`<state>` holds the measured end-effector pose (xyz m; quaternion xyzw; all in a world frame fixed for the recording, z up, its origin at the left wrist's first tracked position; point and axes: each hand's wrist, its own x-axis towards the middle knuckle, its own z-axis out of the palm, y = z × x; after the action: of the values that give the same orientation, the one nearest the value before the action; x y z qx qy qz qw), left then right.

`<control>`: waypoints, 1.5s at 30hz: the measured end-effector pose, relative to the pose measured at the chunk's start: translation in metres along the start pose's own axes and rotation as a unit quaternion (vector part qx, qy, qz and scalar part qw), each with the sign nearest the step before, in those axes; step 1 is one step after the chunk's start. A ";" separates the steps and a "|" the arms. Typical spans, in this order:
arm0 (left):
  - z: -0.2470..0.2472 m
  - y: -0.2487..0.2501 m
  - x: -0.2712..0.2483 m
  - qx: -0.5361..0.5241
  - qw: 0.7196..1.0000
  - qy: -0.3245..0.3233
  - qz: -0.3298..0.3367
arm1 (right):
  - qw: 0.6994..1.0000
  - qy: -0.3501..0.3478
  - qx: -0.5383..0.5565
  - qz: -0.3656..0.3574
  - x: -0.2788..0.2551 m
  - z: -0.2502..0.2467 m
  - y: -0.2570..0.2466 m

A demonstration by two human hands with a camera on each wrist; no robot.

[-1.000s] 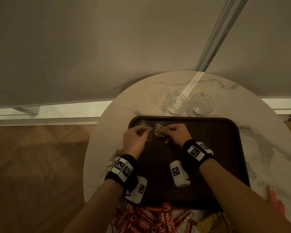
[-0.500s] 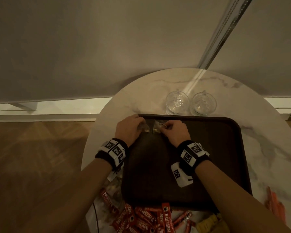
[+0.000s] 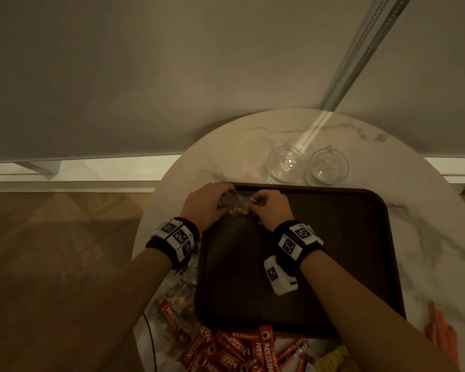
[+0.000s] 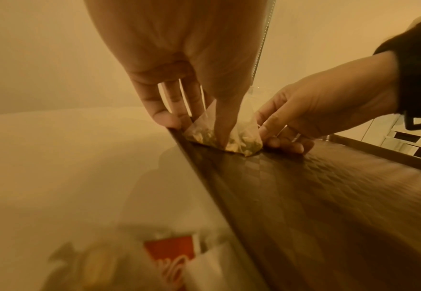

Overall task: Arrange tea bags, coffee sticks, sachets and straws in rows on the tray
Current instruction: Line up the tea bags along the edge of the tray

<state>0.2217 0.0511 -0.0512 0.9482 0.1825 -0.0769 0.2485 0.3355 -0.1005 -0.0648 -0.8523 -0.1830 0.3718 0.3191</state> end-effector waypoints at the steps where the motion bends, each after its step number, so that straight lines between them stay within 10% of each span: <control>1: -0.001 0.000 0.000 -0.004 1.000 0.002 0.000 | 1.000 0.000 0.002 -0.001 0.000 0.000 -0.001; 38: -0.010 0.012 -0.007 -0.010 0.999 0.027 -0.026 | 0.999 0.006 -0.019 -0.034 -0.004 -0.015 0.007; 45: -0.047 -0.030 -0.067 -0.158 0.966 0.139 -0.148 | 0.998 0.028 -0.029 -0.057 -0.011 -0.012 0.009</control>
<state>0.1511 0.0782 -0.0084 0.8607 0.3631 0.0498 0.3534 0.3381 -0.1178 -0.0593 -0.8595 -0.2328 0.3236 0.3199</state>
